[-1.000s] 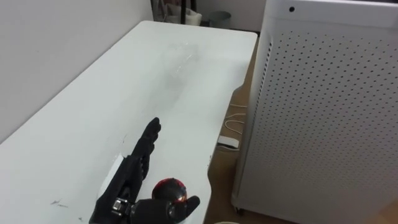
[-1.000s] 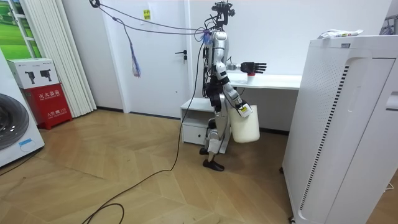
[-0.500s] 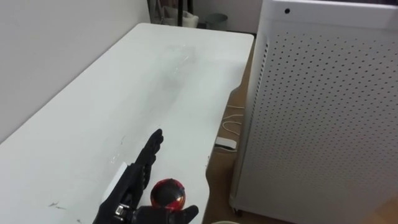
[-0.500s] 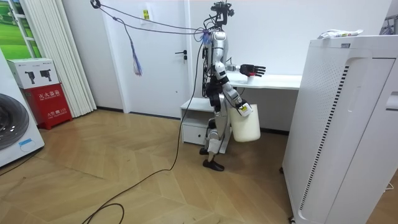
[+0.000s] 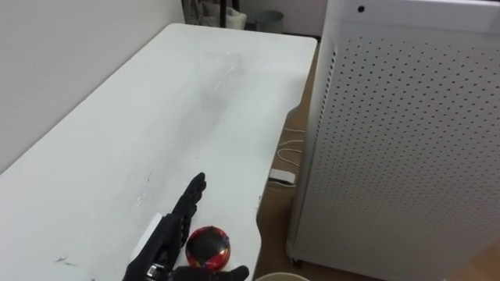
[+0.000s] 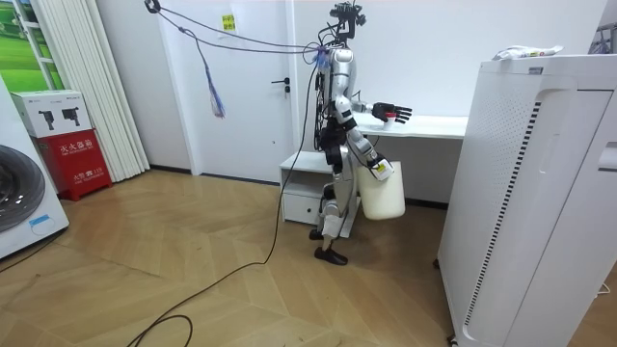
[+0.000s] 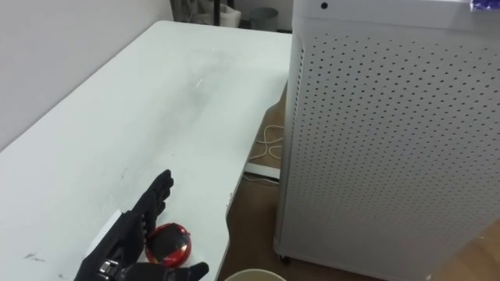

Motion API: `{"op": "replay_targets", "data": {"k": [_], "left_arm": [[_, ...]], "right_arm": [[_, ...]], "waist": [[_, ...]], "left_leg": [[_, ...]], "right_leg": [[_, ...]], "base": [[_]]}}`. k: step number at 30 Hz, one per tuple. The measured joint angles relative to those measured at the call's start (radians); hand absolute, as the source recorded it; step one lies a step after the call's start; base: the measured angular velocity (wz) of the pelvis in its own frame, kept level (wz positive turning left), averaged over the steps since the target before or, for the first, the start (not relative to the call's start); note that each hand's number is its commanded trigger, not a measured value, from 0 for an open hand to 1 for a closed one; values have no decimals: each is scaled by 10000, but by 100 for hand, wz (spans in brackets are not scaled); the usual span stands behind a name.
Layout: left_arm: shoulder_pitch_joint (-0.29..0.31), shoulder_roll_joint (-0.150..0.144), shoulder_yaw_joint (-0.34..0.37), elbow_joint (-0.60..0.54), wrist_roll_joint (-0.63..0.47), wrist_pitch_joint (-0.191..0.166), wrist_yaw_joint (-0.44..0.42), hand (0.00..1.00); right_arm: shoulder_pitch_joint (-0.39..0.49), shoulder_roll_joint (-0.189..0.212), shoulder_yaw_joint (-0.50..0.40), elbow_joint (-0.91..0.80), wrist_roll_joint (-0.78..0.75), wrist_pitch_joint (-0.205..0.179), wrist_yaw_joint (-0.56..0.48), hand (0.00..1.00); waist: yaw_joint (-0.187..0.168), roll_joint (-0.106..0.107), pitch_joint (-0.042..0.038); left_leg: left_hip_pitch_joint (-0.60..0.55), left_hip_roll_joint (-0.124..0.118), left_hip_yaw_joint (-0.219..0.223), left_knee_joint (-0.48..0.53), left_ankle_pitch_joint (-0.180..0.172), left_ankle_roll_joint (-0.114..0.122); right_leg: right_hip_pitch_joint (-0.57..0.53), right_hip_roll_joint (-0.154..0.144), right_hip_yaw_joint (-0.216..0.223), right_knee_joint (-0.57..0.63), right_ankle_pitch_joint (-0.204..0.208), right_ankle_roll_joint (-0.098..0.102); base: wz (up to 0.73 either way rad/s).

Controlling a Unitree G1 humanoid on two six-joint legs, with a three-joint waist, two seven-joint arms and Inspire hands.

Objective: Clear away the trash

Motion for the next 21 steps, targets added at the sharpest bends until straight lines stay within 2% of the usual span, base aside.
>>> {"op": "replay_targets", "data": {"k": [1,2,21], "left_arm": [[0,1,-17,8,6,0,6,88],[1,1,-46,20,17,0,5,100],[1,38,-98,137,193,92,15,100]], "right_arm": [[0,0,2,-42,0,0,-3,100],[-1,0,1,-97,2,-1,-3,100],[-1,-3,1,-111,51,-4,-192,100]], "waist": [[8,0,0],[14,-6,0],[-17,-27,-15]], "left_leg": [[2,0,0,0,0,0],[5,-1,1,3,0,0],[-20,31,10,2,0,-1]], "right_leg": [[-1,3,10,0,0,0],[-4,8,29,-3,1,-1],[-27,72,138,-34,4,-8]], "base": [[0],[0],[0]]}}
